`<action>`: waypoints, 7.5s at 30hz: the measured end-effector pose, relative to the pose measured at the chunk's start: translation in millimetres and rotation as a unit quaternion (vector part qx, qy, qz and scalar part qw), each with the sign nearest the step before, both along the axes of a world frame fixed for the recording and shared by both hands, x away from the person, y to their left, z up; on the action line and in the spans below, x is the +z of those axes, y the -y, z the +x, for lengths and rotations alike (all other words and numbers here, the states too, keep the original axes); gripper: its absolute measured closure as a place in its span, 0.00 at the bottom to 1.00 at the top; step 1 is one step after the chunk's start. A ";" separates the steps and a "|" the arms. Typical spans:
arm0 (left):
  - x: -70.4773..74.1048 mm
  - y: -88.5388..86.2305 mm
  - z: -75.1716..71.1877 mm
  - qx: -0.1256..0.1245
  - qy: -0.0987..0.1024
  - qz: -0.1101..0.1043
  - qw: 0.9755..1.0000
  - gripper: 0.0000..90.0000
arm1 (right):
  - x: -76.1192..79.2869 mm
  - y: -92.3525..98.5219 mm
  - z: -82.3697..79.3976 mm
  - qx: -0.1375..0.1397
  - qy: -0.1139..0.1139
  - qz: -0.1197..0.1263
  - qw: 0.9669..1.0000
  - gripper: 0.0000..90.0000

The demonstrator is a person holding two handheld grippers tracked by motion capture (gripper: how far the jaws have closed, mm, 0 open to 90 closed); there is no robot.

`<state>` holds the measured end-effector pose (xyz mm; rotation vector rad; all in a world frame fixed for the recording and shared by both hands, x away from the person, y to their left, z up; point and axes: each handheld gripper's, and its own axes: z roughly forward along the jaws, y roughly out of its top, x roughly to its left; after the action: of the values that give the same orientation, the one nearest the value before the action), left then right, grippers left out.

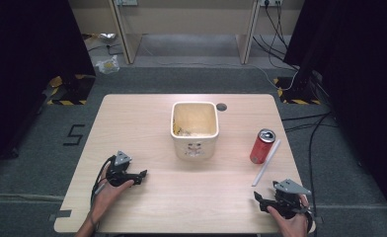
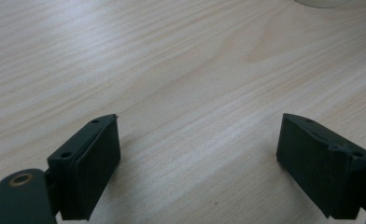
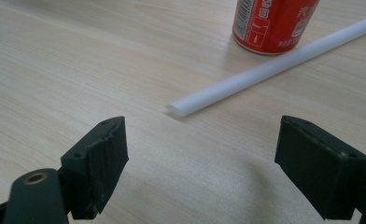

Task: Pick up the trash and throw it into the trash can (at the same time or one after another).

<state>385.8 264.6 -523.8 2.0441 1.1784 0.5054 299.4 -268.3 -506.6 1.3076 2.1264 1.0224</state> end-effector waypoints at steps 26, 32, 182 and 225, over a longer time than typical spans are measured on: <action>0.0 0.0 0.0 0.000 0.000 0.000 1.000 0.14 | 19.9 -1.3 10.3 -0.011 0.030 -0.005 0.999 0.18; 0.0 0.0 0.0 0.000 0.000 0.000 1.000 0.14 | 25.6 -0.4 17.5 -0.021 0.040 -0.001 0.999 0.18; 0.0 0.0 0.0 0.000 0.000 0.000 1.000 0.14 | 112.7 -57.2 133.4 0.013 0.099 0.022 0.995 0.38; 0.5 0.0 0.5 0.002 -0.002 0.003 1.000 0.14 | 176.7 -117.7 165.8 0.068 0.116 0.018 0.991 0.38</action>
<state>386.4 264.7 -523.3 2.0484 1.1854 0.5071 465.2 -150.6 -329.9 1.0134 2.0492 1.2102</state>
